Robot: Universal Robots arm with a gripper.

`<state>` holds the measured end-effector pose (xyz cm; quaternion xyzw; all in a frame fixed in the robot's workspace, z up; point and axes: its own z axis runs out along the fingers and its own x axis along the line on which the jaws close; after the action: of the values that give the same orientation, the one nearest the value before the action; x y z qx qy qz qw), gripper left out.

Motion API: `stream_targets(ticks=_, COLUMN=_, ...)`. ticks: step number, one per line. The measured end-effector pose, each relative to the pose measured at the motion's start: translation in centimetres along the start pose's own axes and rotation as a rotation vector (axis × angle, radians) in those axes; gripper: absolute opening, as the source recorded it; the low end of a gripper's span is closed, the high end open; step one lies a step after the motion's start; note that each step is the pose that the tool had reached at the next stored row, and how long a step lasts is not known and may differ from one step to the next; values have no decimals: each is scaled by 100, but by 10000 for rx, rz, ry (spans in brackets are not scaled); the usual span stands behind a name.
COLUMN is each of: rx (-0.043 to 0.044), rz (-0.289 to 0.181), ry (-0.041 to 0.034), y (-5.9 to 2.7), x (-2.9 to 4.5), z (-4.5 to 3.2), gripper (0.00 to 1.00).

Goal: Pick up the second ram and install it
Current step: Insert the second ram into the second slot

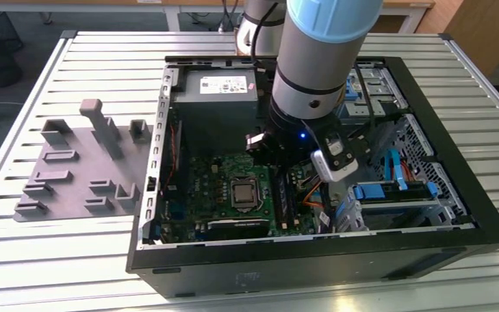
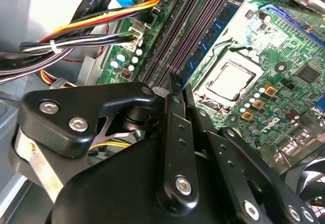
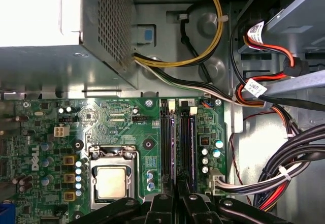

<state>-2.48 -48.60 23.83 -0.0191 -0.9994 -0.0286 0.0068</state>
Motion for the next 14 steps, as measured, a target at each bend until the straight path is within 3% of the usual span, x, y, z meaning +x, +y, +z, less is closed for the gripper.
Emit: stream_targets(ticks=14, rx=-2, rz=5, ry=-1, y=-1, x=-1, z=26, gripper=14)
